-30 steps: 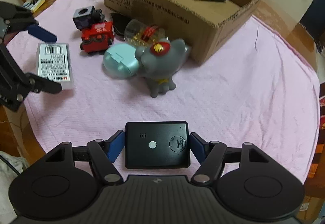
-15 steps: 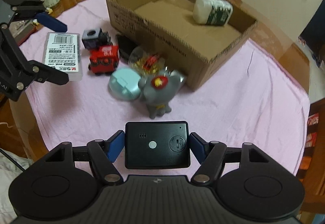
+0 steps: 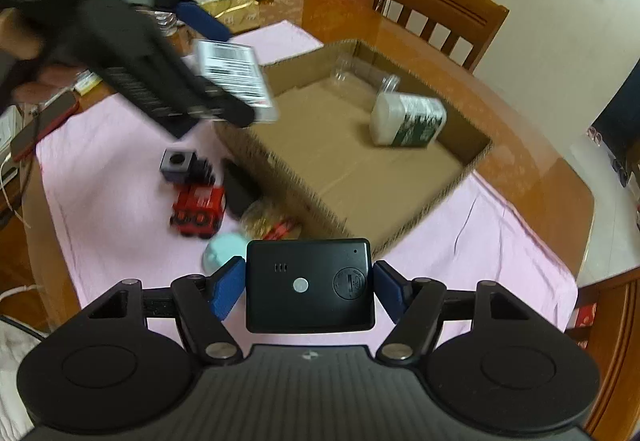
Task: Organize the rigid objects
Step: 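Carry the battery pack with the left tool into the box and release, then lower the black square device with the right tool into the box and release, then grasp the blue toy block with the left tool while the right tool approaches the gray elephant, then grasp the gray elephant figure with the right tool while the left tool lifts the blue block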
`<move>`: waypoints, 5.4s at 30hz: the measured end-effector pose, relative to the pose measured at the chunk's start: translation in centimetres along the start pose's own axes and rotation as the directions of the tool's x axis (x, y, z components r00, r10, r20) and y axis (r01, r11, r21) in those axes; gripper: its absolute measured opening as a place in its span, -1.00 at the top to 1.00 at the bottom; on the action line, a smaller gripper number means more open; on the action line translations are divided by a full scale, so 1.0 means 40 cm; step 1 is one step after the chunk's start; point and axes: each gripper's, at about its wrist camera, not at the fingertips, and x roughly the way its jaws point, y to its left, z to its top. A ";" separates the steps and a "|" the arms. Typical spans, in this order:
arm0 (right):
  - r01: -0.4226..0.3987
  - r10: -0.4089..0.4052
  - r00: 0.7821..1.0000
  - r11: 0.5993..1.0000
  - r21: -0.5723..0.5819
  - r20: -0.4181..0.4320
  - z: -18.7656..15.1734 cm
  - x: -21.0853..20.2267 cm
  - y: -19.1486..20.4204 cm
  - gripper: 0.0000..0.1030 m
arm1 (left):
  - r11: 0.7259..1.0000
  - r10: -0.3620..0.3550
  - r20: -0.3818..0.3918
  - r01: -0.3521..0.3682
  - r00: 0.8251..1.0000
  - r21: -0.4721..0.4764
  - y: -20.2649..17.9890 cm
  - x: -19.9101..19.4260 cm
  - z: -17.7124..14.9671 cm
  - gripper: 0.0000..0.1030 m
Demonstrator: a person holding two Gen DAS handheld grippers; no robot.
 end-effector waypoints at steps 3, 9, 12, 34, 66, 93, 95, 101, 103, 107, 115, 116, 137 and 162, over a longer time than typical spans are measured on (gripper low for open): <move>0.011 -0.011 1.000 1.000 0.002 0.015 0.035 0.006 -0.018 -0.43 | 0.999 0.027 0.002 -0.027 1.000 -0.021 0.032 0.061 0.040 -0.74; 0.035 -0.036 0.999 0.999 0.027 0.036 0.093 0.024 -0.055 -0.43 | 0.997 0.046 -0.016 -0.047 0.999 -0.061 0.077 0.172 0.089 -0.74; 0.042 -0.044 0.998 0.998 0.039 0.043 0.114 0.034 -0.066 -0.43 | 0.996 0.060 -0.007 -0.061 0.998 -0.065 0.089 0.218 0.107 -0.78; 0.102 -0.109 0.992 0.990 0.100 0.060 0.272 0.186 -0.155 -1.00 | 0.975 0.071 0.050 -0.058 0.996 -0.213 0.215 0.023 -0.001 -0.89; 0.231 -0.211 0.973 0.847 0.479 -0.095 -0.065 0.180 0.031 -1.00 | 0.984 0.020 -0.081 -0.033 0.997 -0.173 0.083 0.106 -0.272 -0.96; 0.244 -0.195 0.969 0.651 0.719 -0.152 -0.274 0.141 0.011 -1.00 | 0.920 0.054 -0.133 -0.101 0.990 -0.380 0.272 0.060 -0.363 -0.95; 0.242 -0.186 0.970 0.662 0.710 -0.157 -0.278 0.175 0.024 -1.00 | 0.927 0.027 -0.127 -0.073 0.992 -0.368 0.251 0.057 -0.367 -0.95; 0.306 -0.242 0.952 0.723 0.619 -0.187 -0.269 0.238 0.084 -1.00 | 0.931 0.058 -0.153 -0.109 0.987 -0.348 0.218 0.084 -0.411 -0.90; 0.307 -0.250 0.951 0.717 0.626 -0.180 -0.270 0.237 0.088 -1.00 | 0.926 0.059 -0.161 -0.115 0.985 -0.361 0.223 0.099 -0.426 -0.81; 0.308 -0.254 0.951 0.716 0.627 -0.177 -0.267 0.239 0.089 -1.00 | 0.914 0.050 -0.172 -0.115 0.984 -0.390 0.229 0.118 -0.438 -0.43; 0.313 -0.272 0.948 0.708 0.633 -0.165 -0.277 0.233 0.098 -1.00 | 0.939 0.062 -0.141 -0.105 0.988 -0.327 0.191 0.127 -0.414 -0.16; 0.314 -0.273 0.948 0.706 0.634 -0.165 -0.277 0.233 0.098 -1.00 | 0.946 0.064 -0.138 -0.104 0.988 -0.308 0.185 0.130 -0.411 -0.12; 0.323 -0.288 0.944 0.687 0.651 -0.164 -0.239 0.264 0.062 -1.00 | 0.959 0.044 -0.115 -0.074 0.992 -0.275 0.183 0.120 -0.421 0.04; 0.296 -0.257 0.954 0.740 0.604 -0.154 -0.206 0.233 0.050 -0.49 | 0.969 0.008 -0.179 -0.052 0.984 -0.241 0.180 0.125 -0.405 0.06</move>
